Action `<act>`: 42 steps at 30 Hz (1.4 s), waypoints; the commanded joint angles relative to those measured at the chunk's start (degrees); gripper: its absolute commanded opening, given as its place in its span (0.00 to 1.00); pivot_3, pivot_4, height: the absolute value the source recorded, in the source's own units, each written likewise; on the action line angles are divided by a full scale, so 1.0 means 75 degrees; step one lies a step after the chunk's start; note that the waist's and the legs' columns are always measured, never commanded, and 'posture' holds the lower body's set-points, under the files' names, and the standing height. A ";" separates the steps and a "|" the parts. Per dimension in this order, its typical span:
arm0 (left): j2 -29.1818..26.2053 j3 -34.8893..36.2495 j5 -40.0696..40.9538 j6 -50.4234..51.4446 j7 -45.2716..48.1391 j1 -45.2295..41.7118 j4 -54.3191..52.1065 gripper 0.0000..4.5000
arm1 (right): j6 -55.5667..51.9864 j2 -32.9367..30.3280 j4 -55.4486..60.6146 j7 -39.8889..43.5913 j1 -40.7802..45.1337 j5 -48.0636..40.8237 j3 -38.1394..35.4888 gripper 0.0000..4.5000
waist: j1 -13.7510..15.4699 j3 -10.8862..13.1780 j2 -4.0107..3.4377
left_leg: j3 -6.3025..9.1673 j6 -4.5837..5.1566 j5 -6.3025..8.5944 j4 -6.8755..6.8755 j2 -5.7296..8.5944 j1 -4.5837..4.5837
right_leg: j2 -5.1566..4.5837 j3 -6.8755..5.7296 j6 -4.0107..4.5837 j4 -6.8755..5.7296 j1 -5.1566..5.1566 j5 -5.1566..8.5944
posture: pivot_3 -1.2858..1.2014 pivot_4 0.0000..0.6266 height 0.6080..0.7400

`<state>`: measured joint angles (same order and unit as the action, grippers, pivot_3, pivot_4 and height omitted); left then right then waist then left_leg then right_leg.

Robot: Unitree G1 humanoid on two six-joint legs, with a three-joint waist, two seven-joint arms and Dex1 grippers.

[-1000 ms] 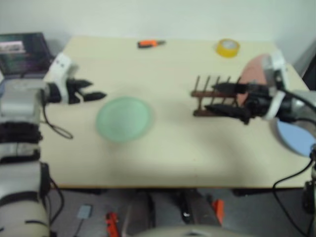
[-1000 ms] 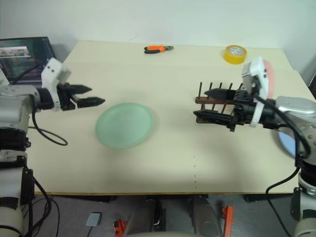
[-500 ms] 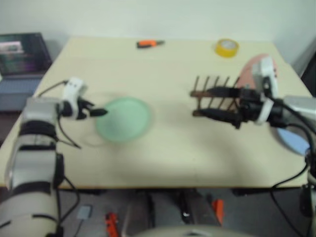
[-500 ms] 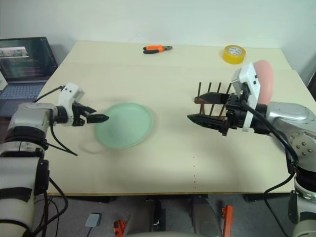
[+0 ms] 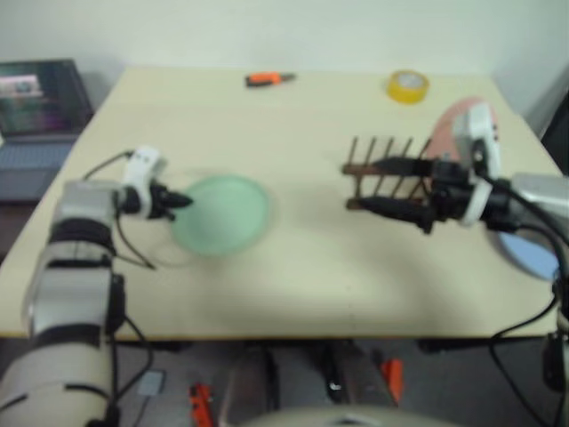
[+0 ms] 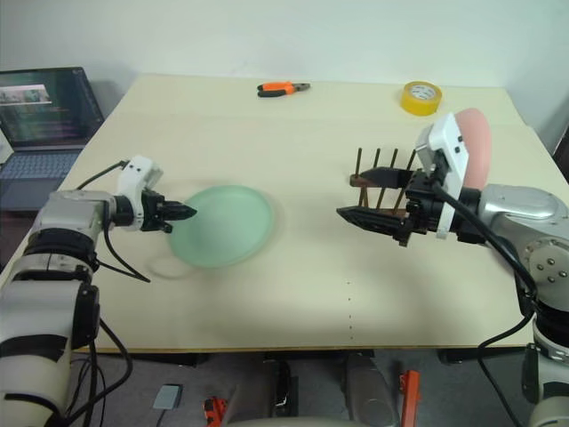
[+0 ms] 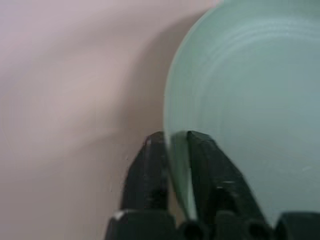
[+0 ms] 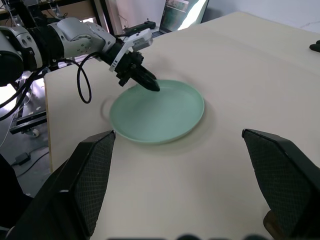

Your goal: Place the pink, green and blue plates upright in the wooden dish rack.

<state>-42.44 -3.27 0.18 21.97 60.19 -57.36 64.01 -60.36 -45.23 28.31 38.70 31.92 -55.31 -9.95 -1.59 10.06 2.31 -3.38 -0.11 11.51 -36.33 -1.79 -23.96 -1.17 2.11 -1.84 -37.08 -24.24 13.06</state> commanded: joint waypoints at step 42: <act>0.0628 0.0833 0.1088 0.3145 -0.1964 -0.1285 -0.5640 0.01 | 0.7055 0.3952 -0.5184 -0.0470 0.3065 0.9185 0.5653 0.99 | -0.0046 0.0002 0.0009 | -0.0005 -0.0002 -0.0001 -0.0033 0.0001 -0.0023 | 0.0011 0.0004 0.0016 -0.0027 -0.0023 -0.0024 | 0.52 0.24 1.00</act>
<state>-36.65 2.89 7.11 44.87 44.69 -66.48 25.19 -9.82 -16.06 -10.68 36.06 53.30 12.26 33.00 -1.93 10.08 2.38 -3.41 -0.12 11.50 -36.58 -1.78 -24.13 -1.09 2.13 -1.72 -37.29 -24.42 12.89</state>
